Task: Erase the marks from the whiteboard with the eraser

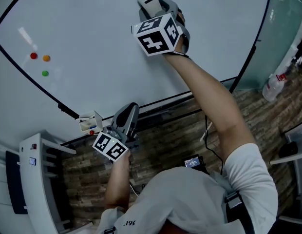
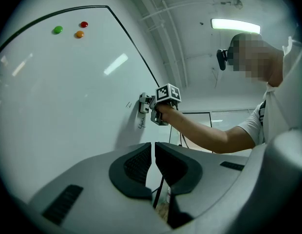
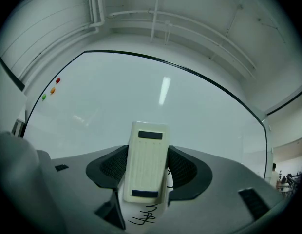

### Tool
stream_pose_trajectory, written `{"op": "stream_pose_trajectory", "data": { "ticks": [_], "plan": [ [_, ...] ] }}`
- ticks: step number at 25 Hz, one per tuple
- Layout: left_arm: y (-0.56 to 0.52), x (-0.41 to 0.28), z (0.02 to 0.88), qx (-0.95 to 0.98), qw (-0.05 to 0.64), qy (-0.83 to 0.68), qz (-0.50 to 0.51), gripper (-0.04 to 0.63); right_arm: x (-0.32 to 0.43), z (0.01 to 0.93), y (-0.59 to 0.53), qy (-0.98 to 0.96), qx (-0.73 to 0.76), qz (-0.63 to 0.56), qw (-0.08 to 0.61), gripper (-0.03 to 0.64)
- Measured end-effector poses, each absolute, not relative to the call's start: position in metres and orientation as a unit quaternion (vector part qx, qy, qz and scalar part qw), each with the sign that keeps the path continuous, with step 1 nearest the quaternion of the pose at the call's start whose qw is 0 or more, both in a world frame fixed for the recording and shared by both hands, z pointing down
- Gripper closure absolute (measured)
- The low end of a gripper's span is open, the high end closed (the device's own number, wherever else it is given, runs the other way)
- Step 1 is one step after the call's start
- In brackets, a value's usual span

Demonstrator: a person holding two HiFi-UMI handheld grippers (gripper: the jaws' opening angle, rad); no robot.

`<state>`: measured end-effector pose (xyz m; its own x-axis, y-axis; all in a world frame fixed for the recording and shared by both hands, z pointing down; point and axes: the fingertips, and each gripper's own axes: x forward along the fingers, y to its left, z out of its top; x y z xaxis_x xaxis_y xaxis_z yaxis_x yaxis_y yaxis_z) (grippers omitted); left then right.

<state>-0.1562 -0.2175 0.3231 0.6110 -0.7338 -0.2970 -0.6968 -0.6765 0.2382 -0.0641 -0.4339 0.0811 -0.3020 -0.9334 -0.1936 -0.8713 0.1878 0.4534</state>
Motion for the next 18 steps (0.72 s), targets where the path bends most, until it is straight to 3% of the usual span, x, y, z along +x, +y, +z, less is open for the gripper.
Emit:
{"op": "stream_pose_trajectory", "data": {
  "ticks": [18],
  "plan": [
    [-0.241, -0.098, 0.329, 0.909, 0.062, -0.377, -0.167, 0.577, 0.056, 0.092, -0.467, -0.74, 0.627, -0.233, 0.074, 0.345]
  ]
}}
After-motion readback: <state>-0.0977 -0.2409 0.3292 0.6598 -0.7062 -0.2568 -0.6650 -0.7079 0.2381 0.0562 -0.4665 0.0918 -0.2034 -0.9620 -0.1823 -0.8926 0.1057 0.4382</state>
